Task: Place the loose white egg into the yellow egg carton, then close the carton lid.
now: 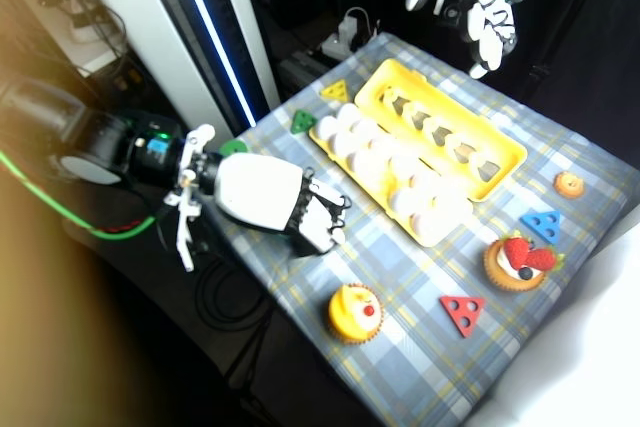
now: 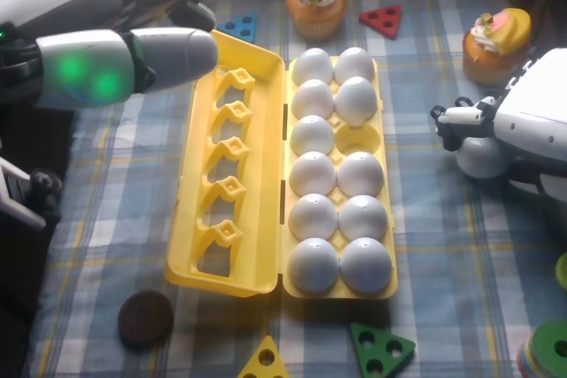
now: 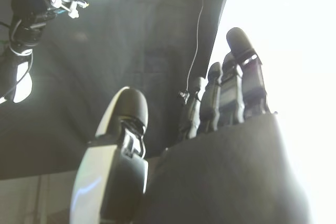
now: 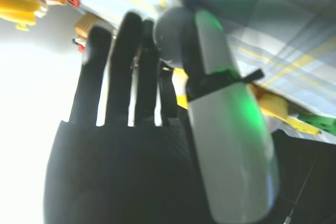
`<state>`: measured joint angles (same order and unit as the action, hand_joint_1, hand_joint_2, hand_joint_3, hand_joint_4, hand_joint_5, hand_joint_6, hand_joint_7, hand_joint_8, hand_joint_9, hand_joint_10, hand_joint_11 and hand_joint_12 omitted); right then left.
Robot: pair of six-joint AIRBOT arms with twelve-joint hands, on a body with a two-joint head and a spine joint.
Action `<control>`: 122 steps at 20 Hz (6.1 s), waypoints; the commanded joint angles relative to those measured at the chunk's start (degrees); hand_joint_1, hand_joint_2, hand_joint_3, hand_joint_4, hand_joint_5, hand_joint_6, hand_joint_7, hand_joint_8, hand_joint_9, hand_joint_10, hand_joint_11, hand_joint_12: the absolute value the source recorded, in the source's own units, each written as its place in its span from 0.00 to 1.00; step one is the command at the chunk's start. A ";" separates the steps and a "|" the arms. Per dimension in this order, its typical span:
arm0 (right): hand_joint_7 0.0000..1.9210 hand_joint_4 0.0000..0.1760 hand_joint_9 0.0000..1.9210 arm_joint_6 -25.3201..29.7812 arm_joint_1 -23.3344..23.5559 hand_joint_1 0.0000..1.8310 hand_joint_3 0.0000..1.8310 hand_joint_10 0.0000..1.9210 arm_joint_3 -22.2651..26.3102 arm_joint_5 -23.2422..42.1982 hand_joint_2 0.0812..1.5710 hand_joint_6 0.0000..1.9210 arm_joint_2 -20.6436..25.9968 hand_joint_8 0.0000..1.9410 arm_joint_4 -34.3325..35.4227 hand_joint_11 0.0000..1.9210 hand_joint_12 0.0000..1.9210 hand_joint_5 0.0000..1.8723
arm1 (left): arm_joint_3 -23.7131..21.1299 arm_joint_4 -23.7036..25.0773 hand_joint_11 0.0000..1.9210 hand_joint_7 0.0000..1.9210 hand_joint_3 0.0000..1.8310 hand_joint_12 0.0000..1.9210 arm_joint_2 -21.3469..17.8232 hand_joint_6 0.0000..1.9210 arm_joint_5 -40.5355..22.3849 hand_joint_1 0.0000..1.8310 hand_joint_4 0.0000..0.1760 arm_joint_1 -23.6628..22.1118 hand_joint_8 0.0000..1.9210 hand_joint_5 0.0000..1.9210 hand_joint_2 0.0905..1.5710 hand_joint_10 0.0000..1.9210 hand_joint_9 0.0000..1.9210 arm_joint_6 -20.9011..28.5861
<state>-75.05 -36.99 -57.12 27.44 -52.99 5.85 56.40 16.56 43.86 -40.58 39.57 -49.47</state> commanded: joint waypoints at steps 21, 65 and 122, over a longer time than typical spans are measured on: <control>0.40 0.00 0.33 -0.25 15.43 0.63 0.00 0.72 -3.97 1.36 0.81 0.72 -9.59 0.78 -11.76 0.25 0.96 0.32 | -0.72 -4.61 0.00 0.07 0.00 0.53 -2.07 0.00 -8.53 0.23 0.32 2.63 0.00 0.10 0.87 0.02 0.08 -0.37; 0.00 0.35 0.00 -7.01 -2.73 0.20 0.00 0.00 17.05 28.64 0.77 0.00 17.77 0.00 -1.71 0.00 0.00 0.00 | 8.43 -17.16 0.00 0.00 0.00 0.68 7.98 0.00 -15.69 0.00 0.00 25.40 0.00 0.00 0.77 0.03 0.12 26.19; 0.00 0.49 0.00 -7.00 -5.76 0.23 0.00 0.00 18.61 34.67 0.81 0.00 21.37 0.00 -0.07 0.01 0.01 0.00 | 7.64 38.75 0.00 0.05 0.00 0.43 10.96 0.01 -1.51 0.00 0.00 -13.74 0.00 0.05 0.87 0.01 0.04 39.21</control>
<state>-81.93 -43.13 -38.63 53.95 -32.05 5.34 63.26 58.74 54.37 -38.04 26.70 -11.44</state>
